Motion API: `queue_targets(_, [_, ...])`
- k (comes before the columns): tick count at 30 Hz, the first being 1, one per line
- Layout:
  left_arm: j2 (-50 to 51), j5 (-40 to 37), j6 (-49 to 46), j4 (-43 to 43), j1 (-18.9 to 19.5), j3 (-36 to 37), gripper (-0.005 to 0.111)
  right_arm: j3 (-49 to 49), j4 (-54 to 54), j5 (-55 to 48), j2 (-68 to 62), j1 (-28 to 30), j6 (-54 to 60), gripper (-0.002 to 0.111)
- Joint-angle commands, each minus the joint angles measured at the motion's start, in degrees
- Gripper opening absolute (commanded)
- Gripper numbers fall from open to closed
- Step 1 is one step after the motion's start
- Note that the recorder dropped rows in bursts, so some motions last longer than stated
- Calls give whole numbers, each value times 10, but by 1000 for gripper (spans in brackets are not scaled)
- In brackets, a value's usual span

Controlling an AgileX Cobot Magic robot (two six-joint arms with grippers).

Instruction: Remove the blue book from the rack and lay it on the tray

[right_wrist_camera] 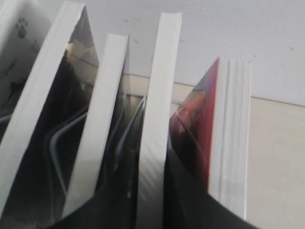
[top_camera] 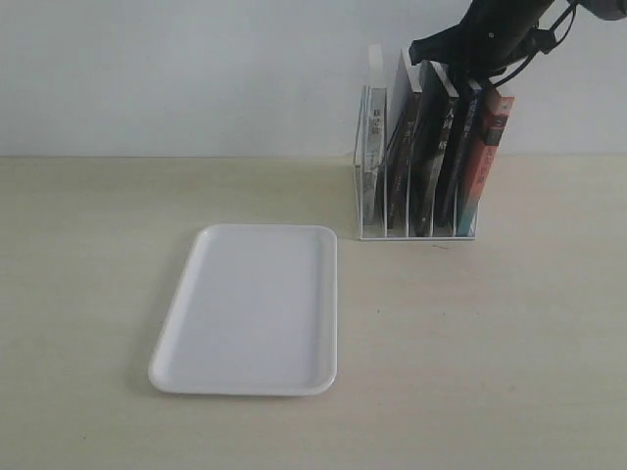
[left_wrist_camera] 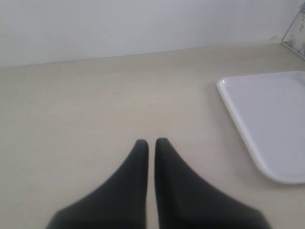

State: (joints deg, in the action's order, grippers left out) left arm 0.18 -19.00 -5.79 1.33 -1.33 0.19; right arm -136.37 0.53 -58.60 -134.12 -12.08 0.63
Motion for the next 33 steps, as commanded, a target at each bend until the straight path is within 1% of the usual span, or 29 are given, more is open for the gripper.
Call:
queue_targets(1, [-2, 9, -2, 1, 1, -2, 5, -3, -5, -13, 3, 2, -6, 0])
queue_targets(15, [-2, 9, -2, 1, 1, -2, 5, -3, -5, -29, 90, 2, -16, 0])
queue_targets(22, [-2, 9, -2, 1, 1, -2, 5, -3, -5, -48, 89, 2, -17, 0])
queue_targets(33, [-2, 9, -2, 1, 1, -2, 5, -3, -5, -45, 89, 2, -17, 0])
